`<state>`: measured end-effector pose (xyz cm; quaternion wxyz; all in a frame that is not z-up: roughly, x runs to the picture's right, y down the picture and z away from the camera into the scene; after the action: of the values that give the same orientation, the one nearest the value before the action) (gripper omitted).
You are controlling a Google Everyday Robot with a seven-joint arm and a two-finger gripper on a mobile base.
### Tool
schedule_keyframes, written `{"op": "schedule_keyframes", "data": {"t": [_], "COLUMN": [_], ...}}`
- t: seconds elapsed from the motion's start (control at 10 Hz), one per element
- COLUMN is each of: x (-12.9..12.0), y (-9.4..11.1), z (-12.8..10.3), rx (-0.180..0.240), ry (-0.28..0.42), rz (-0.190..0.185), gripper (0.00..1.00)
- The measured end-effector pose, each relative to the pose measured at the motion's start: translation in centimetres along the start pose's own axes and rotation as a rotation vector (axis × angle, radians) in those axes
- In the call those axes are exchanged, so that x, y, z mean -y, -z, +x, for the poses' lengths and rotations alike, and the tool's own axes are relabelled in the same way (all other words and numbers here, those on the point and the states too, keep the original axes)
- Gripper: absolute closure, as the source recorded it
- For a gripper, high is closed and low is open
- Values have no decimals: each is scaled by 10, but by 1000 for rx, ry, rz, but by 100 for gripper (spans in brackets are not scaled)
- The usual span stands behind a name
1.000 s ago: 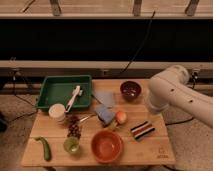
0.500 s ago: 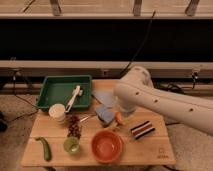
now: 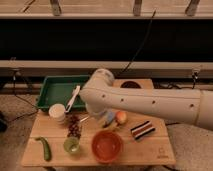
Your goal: Place pepper in red bowl
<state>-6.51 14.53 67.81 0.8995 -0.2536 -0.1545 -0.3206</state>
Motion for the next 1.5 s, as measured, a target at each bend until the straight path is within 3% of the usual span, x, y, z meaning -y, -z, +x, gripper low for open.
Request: {"op": "schedule_keyframes", "data": {"t": [0.2, 0.4, 0.5, 0.8, 1.0, 1.2, 1.5], "x": [20, 37, 48, 58, 53, 50, 50], "y": [-7, -15, -21, -30, -33, -33, -33], "z": [-28, -52, -64, -81, -94, -97, -99], "rx": [62, 168, 240, 365, 440, 466, 468], "ry": [122, 237, 298, 385, 418, 410, 414], "rz": [19, 31, 35, 49, 108, 148, 148], "gripper": [35, 35, 35, 35, 35, 35, 35]}}
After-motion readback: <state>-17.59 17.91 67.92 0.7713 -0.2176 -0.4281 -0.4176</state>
